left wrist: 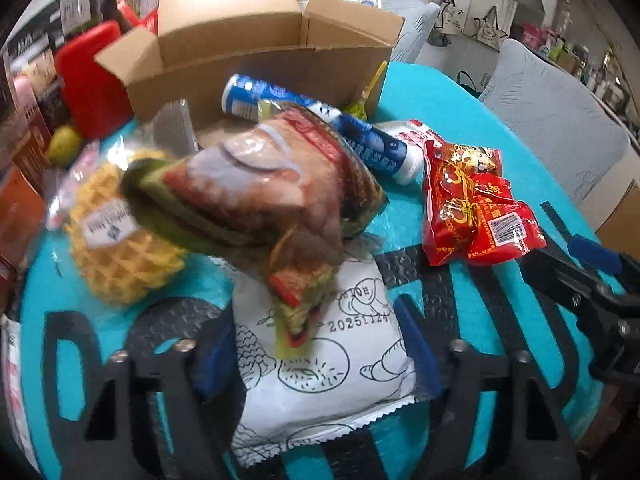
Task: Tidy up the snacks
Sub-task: 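Grasp the white printed pastry packet with the left gripper while the right gripper grasps the red candy packet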
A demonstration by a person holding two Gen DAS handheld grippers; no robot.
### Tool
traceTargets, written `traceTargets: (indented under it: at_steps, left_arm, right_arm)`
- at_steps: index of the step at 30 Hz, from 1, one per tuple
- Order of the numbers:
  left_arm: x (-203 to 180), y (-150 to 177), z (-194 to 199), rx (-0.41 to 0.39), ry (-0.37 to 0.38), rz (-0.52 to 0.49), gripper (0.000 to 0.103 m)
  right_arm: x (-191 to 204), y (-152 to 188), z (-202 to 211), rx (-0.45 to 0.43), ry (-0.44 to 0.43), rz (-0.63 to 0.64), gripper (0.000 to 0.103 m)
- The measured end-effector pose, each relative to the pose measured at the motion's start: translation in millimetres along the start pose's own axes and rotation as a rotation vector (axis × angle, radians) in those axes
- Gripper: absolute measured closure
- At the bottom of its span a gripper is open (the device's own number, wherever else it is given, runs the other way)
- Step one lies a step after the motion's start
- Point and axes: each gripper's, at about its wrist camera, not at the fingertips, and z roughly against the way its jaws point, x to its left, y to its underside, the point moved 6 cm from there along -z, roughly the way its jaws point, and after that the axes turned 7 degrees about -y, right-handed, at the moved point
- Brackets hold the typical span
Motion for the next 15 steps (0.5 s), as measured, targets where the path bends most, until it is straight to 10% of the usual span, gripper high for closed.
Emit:
traceTargets:
  at_steps: [15]
  left_arm:
    - [46.5,-5.3,35.9,-0.049,0.055,0.057,0.044]
  right_arm:
    - [23.1,-14.7,-44.5,0.078,-0.041,0.002,0.000]
